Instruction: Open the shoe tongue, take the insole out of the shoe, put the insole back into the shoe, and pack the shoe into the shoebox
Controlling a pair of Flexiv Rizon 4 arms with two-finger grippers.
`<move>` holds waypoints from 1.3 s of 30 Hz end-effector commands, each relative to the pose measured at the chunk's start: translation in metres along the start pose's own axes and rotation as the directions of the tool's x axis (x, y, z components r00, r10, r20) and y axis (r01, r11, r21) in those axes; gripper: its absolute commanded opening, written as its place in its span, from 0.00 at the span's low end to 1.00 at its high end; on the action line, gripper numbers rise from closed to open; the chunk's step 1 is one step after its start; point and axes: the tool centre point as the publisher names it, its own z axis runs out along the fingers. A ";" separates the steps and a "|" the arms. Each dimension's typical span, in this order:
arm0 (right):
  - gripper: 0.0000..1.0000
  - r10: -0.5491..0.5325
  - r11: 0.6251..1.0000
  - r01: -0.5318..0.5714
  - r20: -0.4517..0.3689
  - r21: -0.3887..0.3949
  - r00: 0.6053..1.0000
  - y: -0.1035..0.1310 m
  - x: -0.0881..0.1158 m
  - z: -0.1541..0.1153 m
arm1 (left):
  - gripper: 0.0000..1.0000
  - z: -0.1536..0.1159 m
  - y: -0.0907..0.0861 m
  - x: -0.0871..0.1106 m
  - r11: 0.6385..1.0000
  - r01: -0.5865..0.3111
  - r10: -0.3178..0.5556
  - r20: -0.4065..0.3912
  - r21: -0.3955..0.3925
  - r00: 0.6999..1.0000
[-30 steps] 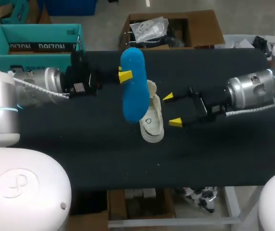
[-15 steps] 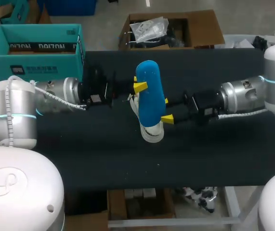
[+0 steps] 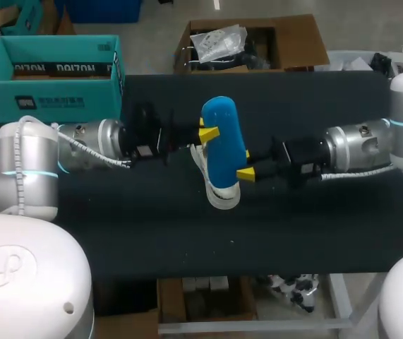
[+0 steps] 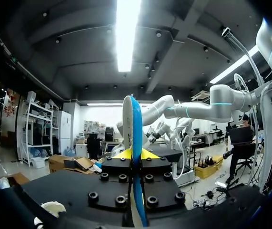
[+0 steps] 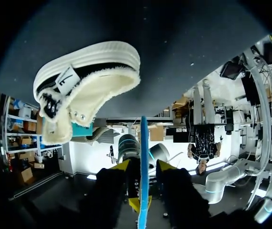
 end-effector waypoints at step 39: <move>0.00 -0.165 0.986 0.164 0.225 0.027 0.960 -0.034 -0.054 -0.007 | 1.00 -0.062 -0.030 -0.025 0.912 -0.149 -0.190 -0.717 -0.381 0.671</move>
